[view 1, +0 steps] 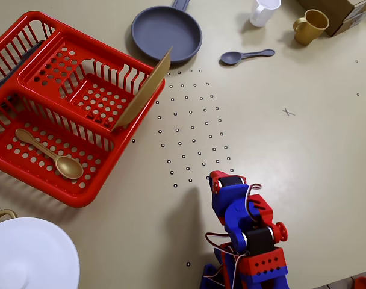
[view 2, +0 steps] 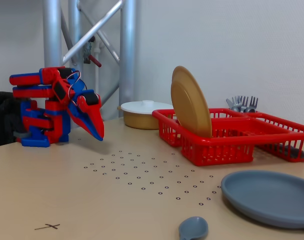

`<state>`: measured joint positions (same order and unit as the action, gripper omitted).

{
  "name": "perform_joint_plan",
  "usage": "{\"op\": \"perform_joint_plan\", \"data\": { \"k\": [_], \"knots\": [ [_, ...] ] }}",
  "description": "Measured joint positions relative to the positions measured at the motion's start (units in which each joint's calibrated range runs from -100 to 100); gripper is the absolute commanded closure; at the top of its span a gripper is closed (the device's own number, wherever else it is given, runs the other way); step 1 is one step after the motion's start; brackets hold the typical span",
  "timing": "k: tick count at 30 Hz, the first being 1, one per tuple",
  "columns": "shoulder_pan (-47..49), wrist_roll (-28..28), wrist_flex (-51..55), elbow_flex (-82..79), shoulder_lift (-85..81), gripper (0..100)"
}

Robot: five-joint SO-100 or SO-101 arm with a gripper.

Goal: Grasp the plate, place it on the cross drawn on the table.

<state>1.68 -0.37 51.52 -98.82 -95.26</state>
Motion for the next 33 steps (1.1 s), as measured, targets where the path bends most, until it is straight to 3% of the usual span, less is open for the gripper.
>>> {"op": "perform_joint_plan", "data": {
  "k": [10, 12, 18, 26, 30, 33],
  "knots": [
    [1.18, 1.76, 0.00, 0.00, 0.00, 100],
    [1.09, 0.44, 0.00, 0.00, 0.00, 92],
    [-0.09, 0.00, 0.00, -0.09, 0.00, 91],
    [3.00, 0.44, 0.88, 0.90, 0.41, 80],
    [5.10, 6.54, 1.04, 5.42, 6.05, 78],
    [6.19, 10.21, 1.04, 16.37, 12.75, 83]
  ]
}}
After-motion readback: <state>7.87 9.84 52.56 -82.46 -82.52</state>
